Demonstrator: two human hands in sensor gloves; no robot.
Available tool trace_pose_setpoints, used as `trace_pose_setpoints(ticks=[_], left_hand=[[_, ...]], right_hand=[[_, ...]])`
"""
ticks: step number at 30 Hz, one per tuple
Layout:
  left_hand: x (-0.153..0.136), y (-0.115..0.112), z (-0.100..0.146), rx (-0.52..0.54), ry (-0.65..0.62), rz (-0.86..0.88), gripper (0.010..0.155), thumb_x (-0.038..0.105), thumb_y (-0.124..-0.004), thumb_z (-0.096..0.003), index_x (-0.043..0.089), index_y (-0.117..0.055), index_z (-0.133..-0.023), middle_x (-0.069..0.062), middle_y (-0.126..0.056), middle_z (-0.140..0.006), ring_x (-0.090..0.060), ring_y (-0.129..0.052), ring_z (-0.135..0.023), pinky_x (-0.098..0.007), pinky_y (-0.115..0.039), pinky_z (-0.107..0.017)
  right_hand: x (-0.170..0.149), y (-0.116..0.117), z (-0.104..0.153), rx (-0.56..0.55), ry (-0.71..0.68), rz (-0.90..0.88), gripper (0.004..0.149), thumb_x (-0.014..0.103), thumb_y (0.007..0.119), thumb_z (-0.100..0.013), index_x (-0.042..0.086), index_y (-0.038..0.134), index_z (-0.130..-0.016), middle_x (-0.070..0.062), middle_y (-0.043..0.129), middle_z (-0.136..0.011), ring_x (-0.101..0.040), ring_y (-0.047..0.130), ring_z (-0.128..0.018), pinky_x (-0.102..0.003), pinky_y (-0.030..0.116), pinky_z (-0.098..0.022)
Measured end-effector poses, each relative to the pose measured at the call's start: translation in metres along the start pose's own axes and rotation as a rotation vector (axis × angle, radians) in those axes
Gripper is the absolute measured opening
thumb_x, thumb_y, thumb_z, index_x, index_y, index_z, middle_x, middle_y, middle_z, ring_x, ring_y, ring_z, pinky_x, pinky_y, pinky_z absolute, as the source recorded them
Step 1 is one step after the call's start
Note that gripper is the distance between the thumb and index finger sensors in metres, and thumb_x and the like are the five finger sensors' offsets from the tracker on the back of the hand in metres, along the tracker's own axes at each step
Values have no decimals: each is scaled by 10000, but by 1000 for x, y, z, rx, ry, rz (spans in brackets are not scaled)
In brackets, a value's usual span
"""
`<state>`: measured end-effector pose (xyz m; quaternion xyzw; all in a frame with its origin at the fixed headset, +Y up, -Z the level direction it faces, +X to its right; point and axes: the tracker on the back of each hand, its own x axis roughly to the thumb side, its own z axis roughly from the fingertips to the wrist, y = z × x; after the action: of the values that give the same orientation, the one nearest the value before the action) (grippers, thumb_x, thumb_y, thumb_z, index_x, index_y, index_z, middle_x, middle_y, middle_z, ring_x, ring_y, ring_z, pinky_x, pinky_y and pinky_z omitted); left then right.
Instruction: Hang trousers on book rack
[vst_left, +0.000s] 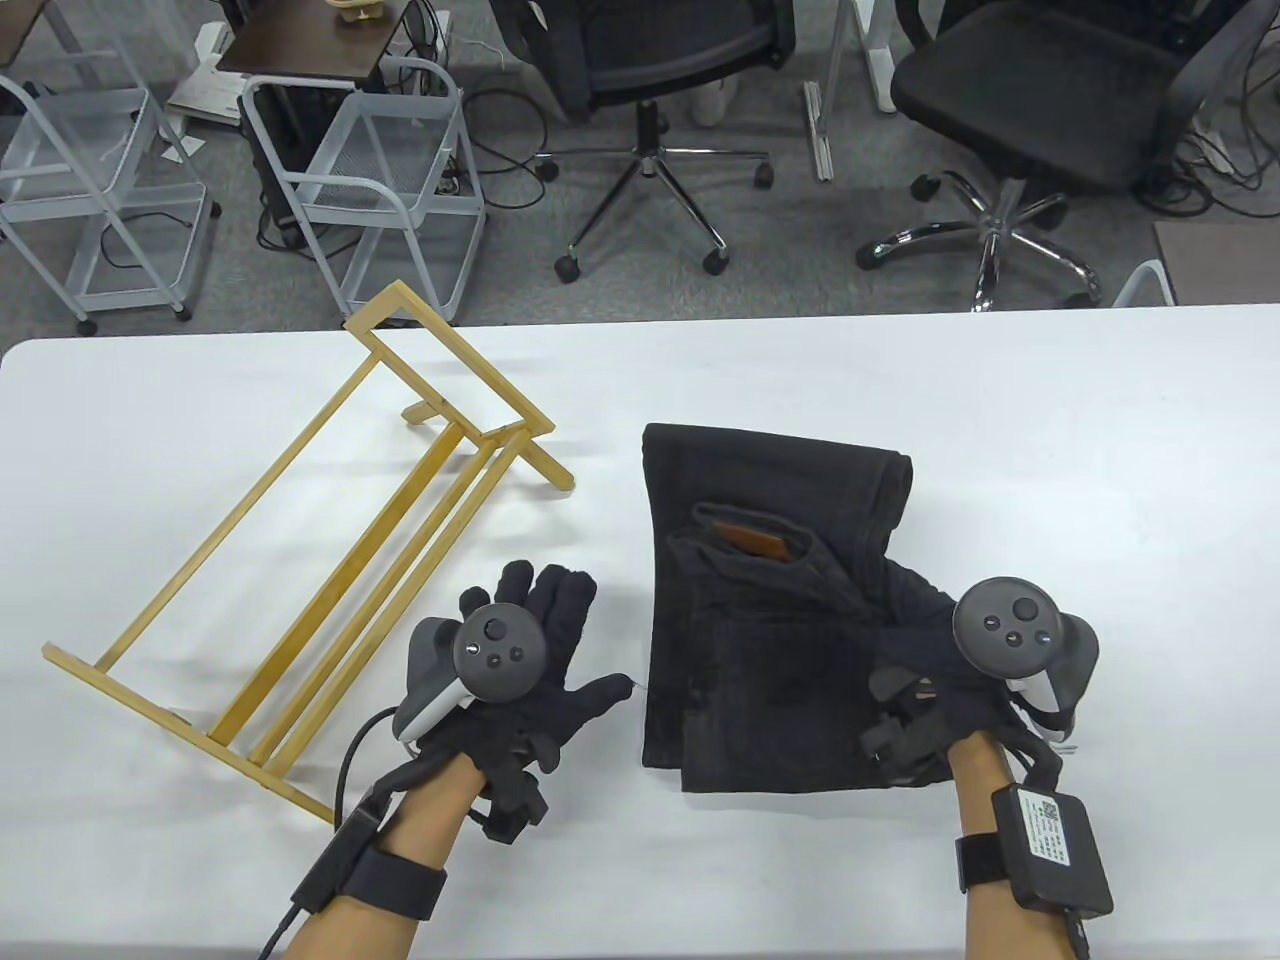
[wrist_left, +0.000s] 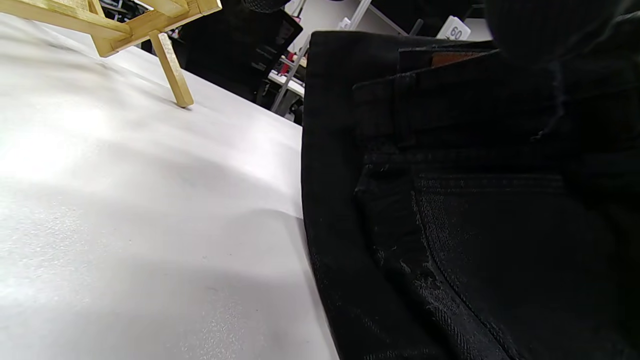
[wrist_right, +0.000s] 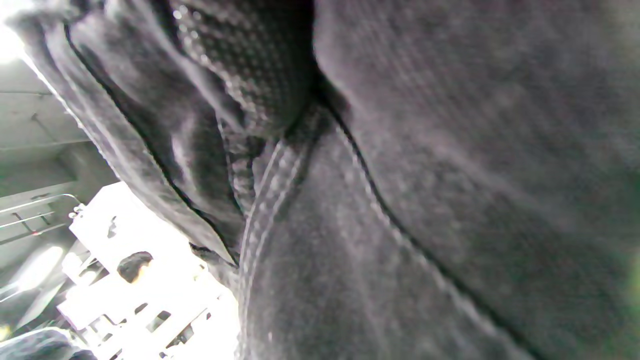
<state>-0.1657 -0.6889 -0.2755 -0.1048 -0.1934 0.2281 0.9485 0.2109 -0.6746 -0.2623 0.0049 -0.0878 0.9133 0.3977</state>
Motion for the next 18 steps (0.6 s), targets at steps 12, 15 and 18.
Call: trace_pose_setpoints(ticks=[12, 15, 18], left_hand=[[-6, 4, 0, -10, 20, 43, 1026, 736, -663, -339, 192, -174, -1057, -118, -204, -1196, -382, -45, -1096, -666, -34, -681], [-7, 5, 0, -8, 20, 60, 1035, 740, -661, -338, 187, -159, -1054, -117, -189, -1194, -382, -36, -1093, -666, -30, -679], [-7, 6, 0, -9, 15, 90, 1057, 751, -659, -334, 182, -122, -1045, -114, -155, -1189, -384, -19, -1088, -666, -25, -676]], right_hand=[[21, -3, 5, -8, -98, -94, 562, 287, 960, -328, 287, 724, -837, 16, 874, -896, -288, 1051, -697, -469, 959, -450], [27, -3, 6, -17, -122, -110, 562, 289, 960, -326, 289, 725, -836, 16, 876, -894, -282, 1053, -697, -468, 960, -449], [33, -1, 8, -17, -150, -123, 562, 291, 959, -326, 289, 725, -837, 17, 876, -894, -286, 1054, -694, -467, 961, -447]])
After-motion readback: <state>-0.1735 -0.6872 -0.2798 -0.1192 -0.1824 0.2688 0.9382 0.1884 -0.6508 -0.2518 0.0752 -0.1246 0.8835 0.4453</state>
